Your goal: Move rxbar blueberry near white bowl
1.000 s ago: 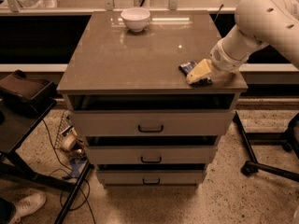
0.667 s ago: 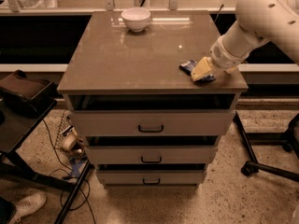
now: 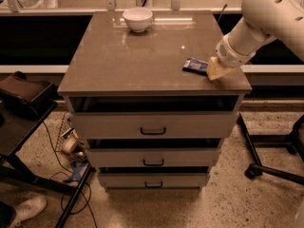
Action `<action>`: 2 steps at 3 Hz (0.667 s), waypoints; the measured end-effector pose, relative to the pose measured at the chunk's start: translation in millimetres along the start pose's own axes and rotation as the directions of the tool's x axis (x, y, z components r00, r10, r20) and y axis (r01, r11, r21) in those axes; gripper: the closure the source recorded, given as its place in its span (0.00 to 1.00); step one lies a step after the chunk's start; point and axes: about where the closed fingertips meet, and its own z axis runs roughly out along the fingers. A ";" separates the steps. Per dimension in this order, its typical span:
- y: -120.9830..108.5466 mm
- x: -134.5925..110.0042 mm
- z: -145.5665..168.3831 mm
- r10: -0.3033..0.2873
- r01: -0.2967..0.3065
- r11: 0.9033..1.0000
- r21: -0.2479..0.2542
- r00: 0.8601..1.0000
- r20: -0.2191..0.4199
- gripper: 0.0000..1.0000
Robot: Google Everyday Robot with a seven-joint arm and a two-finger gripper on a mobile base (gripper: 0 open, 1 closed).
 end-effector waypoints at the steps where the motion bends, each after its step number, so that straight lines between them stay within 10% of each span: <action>1: 0.0 0.0 0.0 0.000 0.000 1.000 0.000 1.000 0.000 1.00; 2: 5.2 -8.2 -4.4 -0.038 0.039 0.999 0.027 0.999 -0.014 1.00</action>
Offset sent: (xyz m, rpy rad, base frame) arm 0.0093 0.0119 0.0248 -0.1054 -0.0172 0.0579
